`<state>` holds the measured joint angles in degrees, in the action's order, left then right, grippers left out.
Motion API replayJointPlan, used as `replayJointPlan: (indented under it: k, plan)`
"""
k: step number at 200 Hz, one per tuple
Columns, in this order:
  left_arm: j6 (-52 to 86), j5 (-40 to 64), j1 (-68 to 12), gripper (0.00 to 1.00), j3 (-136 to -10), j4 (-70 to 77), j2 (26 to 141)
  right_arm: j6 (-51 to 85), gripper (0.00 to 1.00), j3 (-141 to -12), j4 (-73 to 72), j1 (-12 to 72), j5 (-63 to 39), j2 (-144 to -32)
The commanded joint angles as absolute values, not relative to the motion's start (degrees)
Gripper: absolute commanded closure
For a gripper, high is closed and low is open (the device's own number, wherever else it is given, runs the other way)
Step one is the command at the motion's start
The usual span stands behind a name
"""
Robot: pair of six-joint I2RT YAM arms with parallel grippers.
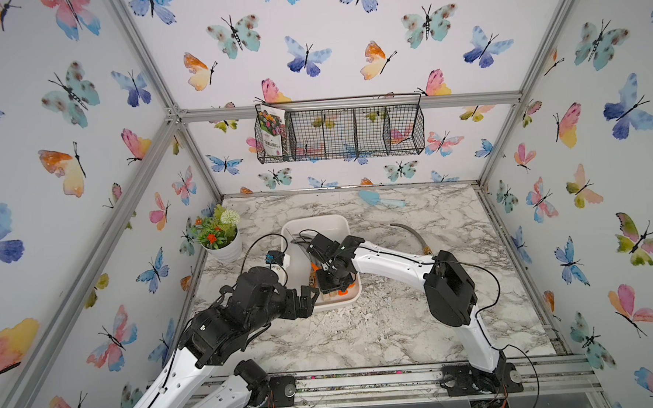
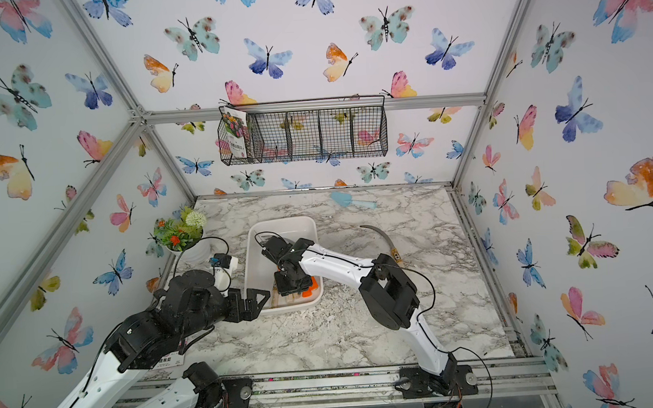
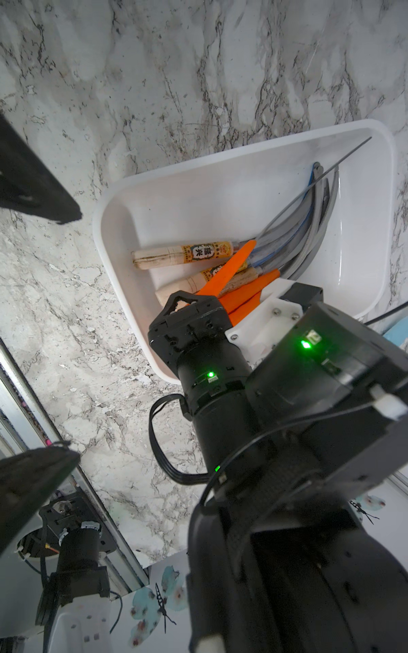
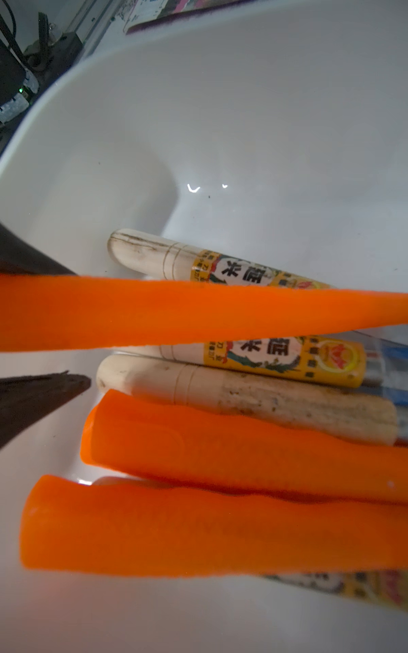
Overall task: Put small sickles into storage boxes
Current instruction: Place the sickle in the storage box.
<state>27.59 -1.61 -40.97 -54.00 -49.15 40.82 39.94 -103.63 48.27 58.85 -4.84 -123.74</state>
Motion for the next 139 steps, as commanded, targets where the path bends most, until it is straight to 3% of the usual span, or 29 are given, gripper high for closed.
replayJointPlan:
  k: [1,36,97,113,139]
  plan:
    - [25.36,-3.27,-40.69,0.02,-56.97,-49.22,42.08,40.67,0.54,-102.03,50.35,59.1,-3.16,-120.04]
    - [24.26,-3.24,-40.61,0.02,-59.17,-47.95,44.96,40.6,0.47,-102.02,52.1,59.08,-0.49,-116.99]
    - [22.82,-1.11,-40.01,0.02,-61.55,-43.79,50.89,40.15,0.07,-99.67,53.33,57.13,1.76,-112.37]
    - [22.44,0.02,-39.59,0.02,-62.37,-42.58,52.6,39.83,0.02,-98.44,53.31,55.96,1.84,-111.12]
    - [21.76,2.16,-38.91,0.02,-63.23,-40.26,55.35,39.13,0.02,-96.17,53.38,53.36,1.87,-109.19]
